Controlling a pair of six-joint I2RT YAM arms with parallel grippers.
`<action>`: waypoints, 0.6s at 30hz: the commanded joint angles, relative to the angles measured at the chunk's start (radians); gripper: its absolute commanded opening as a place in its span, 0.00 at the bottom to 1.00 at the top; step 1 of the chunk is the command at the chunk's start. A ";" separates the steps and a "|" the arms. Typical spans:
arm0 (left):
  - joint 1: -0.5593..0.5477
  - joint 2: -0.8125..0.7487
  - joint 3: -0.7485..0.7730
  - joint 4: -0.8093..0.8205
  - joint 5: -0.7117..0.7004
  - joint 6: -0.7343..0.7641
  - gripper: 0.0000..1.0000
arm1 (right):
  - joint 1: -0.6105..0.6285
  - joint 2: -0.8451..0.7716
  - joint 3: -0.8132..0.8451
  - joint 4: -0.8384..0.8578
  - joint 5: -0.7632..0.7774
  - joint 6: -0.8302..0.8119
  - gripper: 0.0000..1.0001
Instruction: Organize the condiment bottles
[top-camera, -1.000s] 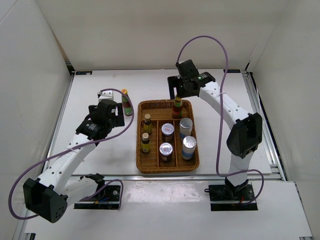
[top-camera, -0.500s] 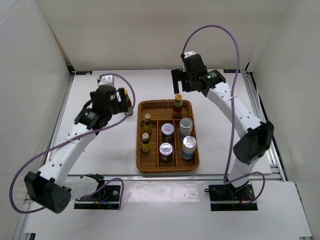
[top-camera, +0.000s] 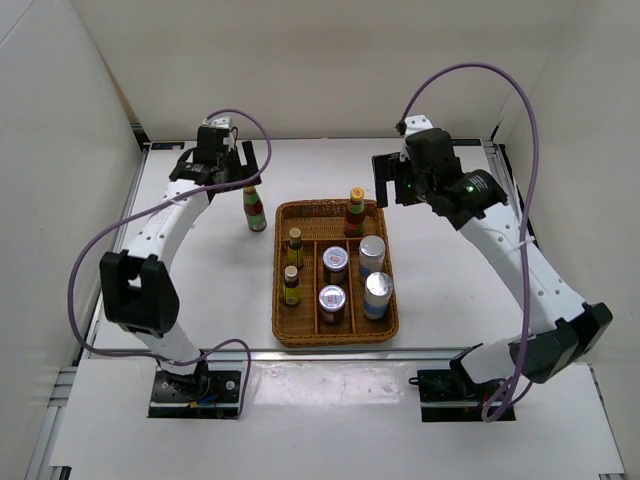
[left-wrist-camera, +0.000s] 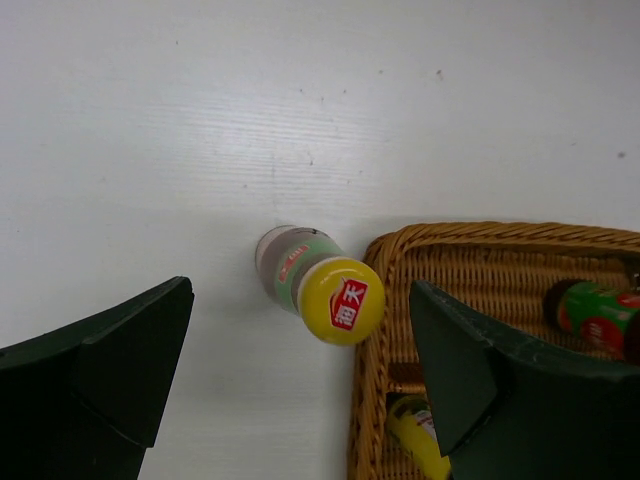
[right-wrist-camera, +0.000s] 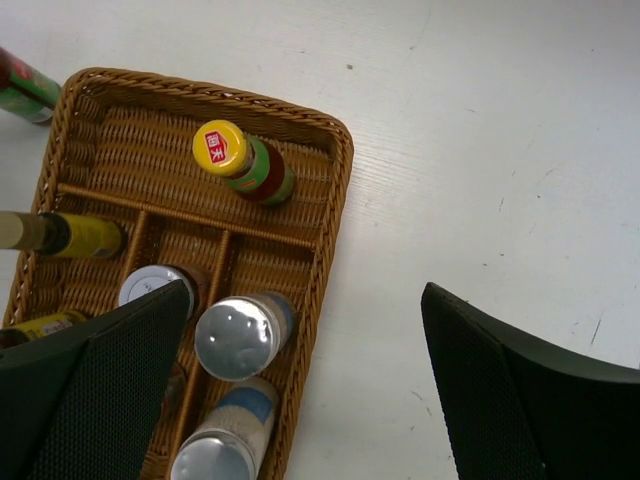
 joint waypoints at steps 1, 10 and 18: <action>-0.001 0.009 0.035 0.003 0.045 0.036 1.00 | -0.005 -0.075 -0.012 -0.013 -0.021 0.014 1.00; 0.008 0.092 0.044 0.031 0.034 0.056 0.91 | -0.005 -0.148 -0.065 -0.032 -0.043 0.046 1.00; 0.008 0.112 0.054 0.040 0.025 0.084 0.73 | -0.005 -0.176 -0.094 -0.050 -0.043 0.055 1.00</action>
